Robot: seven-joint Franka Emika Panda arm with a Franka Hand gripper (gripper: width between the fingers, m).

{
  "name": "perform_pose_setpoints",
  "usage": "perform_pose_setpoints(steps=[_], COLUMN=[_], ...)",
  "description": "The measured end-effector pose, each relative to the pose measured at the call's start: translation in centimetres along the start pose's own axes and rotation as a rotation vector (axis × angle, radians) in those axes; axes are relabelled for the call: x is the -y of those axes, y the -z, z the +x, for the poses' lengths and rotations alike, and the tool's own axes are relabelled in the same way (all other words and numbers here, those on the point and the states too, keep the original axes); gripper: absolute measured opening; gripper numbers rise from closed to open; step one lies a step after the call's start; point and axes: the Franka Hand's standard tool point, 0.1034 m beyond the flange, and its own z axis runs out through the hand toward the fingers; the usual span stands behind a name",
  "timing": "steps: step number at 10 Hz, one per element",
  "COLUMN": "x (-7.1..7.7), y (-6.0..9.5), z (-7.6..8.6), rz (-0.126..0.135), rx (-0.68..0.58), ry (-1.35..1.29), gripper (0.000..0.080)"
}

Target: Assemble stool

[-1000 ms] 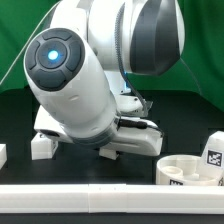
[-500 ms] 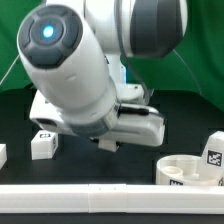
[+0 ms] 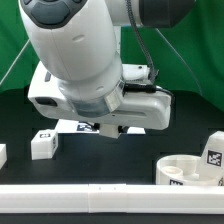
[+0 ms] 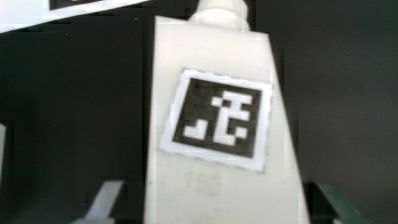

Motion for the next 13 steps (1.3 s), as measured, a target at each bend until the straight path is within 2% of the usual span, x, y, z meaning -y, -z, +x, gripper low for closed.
perform_pose_setpoints(steps=[2,3,4,6,8,10,11,13], x=[-0.1,0.6,1.8,2.6,2.8,3.0,3.4,4.6], y=[0.6,1.7,3.2,5.2,5.7,5.9,6.9,8.5], z=[1.1,1.6,1.1,-0.4,0.7,0.8,1.9,1.9], rz=[0.0,-0.004,-0.002,0.022,0.033,0.037,0.008,-0.03], rx=[-0.054,-0.115,-0.197,-0.296,-0.461,-0.598,-0.735,-0.9], ry=[0.069,0.073,0.088,0.061,0.064,0.067,0.111,0.177], gripper=[0.0327,0.0327,0.0327,0.0327,0.0327,0.0327,0.0327,0.0327])
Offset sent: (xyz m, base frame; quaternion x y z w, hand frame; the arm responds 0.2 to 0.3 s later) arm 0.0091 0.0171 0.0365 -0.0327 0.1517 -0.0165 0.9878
